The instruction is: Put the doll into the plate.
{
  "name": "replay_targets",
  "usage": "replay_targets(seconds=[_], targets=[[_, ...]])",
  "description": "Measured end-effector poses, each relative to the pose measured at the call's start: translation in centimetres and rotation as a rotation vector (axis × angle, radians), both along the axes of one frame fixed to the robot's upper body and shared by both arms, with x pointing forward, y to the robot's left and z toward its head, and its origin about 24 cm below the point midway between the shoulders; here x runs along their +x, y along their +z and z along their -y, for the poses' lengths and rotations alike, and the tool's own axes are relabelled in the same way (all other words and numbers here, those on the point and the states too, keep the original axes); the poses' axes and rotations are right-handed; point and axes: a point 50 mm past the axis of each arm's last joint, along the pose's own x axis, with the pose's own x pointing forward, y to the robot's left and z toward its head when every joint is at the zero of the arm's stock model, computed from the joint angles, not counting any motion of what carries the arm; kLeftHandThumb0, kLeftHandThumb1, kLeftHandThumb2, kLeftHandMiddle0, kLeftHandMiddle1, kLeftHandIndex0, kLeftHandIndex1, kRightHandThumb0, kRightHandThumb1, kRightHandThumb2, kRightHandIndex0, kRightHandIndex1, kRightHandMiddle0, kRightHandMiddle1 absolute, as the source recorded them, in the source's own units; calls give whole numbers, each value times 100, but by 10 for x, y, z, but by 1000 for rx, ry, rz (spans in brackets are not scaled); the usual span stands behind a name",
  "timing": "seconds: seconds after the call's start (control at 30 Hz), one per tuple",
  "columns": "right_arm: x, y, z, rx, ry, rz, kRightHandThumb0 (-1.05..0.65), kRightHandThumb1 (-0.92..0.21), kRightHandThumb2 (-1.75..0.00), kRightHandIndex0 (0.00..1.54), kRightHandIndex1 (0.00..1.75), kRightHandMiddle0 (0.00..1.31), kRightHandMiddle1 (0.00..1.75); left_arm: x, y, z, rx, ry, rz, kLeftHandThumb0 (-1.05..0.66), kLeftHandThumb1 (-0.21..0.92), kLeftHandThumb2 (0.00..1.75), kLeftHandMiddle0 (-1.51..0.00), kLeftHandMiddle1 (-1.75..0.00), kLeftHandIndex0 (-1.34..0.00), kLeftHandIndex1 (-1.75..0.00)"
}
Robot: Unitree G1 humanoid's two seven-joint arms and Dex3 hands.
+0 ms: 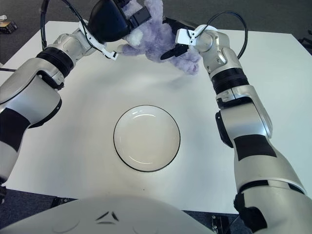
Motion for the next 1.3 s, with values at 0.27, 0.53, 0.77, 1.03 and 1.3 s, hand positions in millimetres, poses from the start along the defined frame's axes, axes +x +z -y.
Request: replay_targets(seconds=[0.27, 0.53, 0.77, 1.03, 1.3], targets=[[7, -22, 4, 20, -105, 1, -70, -55, -65, 12, 87, 0, 81, -2, 1, 5, -3, -20, 1, -43, 48, 90, -122, -175, -68, -145], [10, -30, 5, 66, -183, 57, -13, -39, -100, 35, 143, 1, 150, -2, 4, 7, -6, -24, 16, -43, 48, 91, -120, -175, -66, -147], [11, -36, 6, 70, -242, 104, 18, -39, -113, 62, 155, 25, 172, -3, 9, 10, -9, -26, 38, -43, 48, 92, -119, -175, -65, -148], [12, -38, 8, 135, -276, 135, 1, -5, -150, 89, 141, 65, 175, -2, 10, 11, -2, -18, 33, -43, 45, 100, -120, -175, -62, -156], [13, -39, 12, 309, -335, 97, 0, 1, -159, 94, 145, 67, 175, -2, 12, 10, -24, -12, 15, -48, 30, 130, -123, -175, -64, -171]])
